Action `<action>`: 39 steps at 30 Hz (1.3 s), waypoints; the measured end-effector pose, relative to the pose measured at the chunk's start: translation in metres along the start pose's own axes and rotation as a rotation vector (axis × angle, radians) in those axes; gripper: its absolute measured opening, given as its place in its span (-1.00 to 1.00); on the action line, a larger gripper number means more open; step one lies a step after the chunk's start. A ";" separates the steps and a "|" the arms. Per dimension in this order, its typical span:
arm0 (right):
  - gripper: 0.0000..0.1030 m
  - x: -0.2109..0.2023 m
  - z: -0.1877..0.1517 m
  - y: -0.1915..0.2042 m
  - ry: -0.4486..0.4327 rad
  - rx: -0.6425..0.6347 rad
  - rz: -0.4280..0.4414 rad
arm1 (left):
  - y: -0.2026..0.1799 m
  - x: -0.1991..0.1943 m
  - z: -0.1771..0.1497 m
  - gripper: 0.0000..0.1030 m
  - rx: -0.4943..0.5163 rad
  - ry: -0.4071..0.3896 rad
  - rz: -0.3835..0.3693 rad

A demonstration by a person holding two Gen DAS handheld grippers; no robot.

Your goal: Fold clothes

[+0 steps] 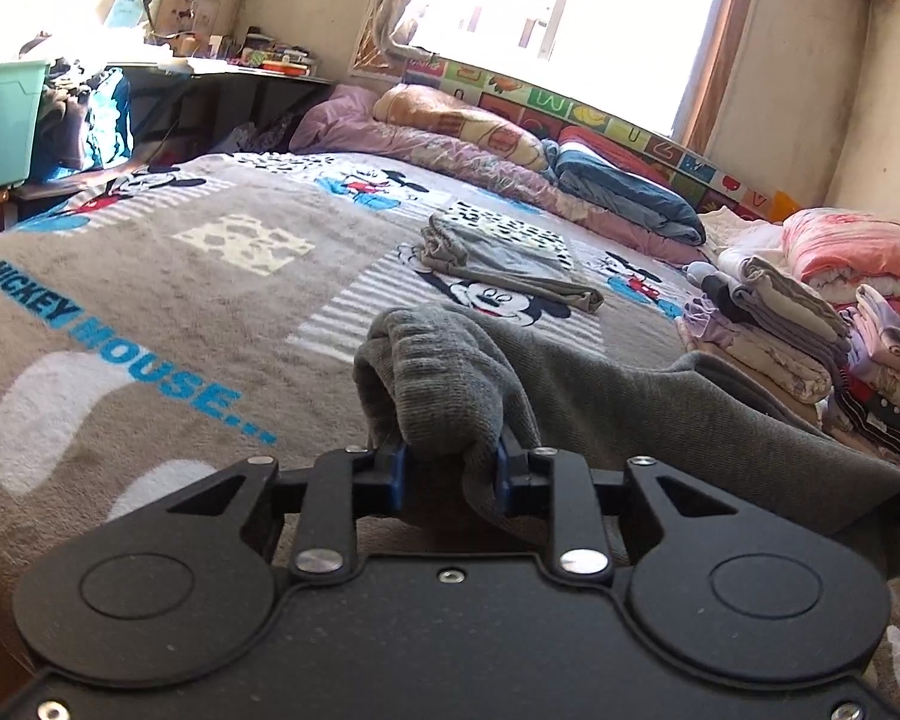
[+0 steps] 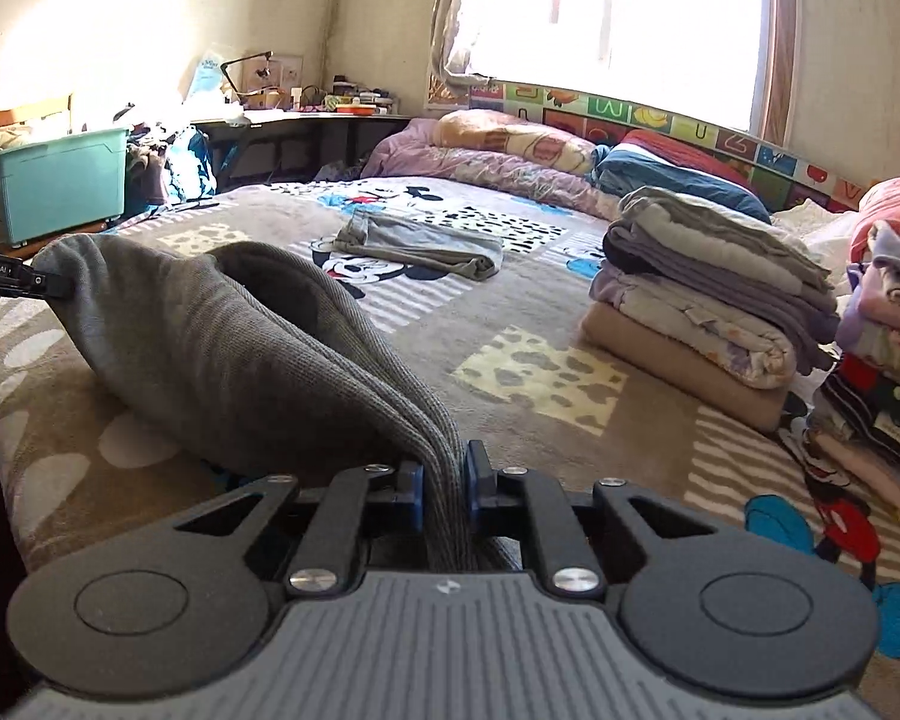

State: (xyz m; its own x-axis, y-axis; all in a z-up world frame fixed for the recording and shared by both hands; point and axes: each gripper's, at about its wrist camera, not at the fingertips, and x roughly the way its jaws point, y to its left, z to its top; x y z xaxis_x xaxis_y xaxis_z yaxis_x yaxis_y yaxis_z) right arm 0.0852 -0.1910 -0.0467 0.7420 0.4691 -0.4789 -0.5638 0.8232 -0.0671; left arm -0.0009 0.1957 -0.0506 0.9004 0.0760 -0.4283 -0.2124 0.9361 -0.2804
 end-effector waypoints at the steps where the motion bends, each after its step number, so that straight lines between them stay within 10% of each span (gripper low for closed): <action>1: -0.72 -0.011 0.000 -0.003 0.001 0.009 0.010 | -0.003 -0.005 0.002 -0.53 0.008 -0.008 -0.009; 13: -0.71 -0.034 -0.003 -0.038 0.163 0.193 0.231 | -0.015 -0.007 0.008 -0.53 0.021 -0.002 -0.034; 26: -0.69 0.085 0.008 -0.099 0.341 0.323 0.182 | -0.012 0.089 0.012 -0.52 -0.028 0.127 0.001; 29: -0.45 0.103 0.002 -0.114 0.363 0.378 0.151 | -0.003 0.111 0.008 -0.42 -0.056 0.179 0.037; 33: 0.43 0.104 -0.011 -0.137 0.332 0.471 0.084 | 0.016 0.121 0.003 -0.15 -0.146 0.206 0.055; 39: 0.59 0.057 -0.060 -0.180 0.184 0.800 0.054 | 0.040 0.094 -0.003 0.27 -0.341 0.152 0.067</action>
State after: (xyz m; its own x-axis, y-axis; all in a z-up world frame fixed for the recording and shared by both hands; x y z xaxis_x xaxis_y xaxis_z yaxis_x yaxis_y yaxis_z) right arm 0.2071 -0.3319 -0.1142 0.6107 0.5118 -0.6042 -0.1164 0.8128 0.5708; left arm 0.0740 0.2389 -0.1047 0.8191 0.0575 -0.5708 -0.4060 0.7610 -0.5060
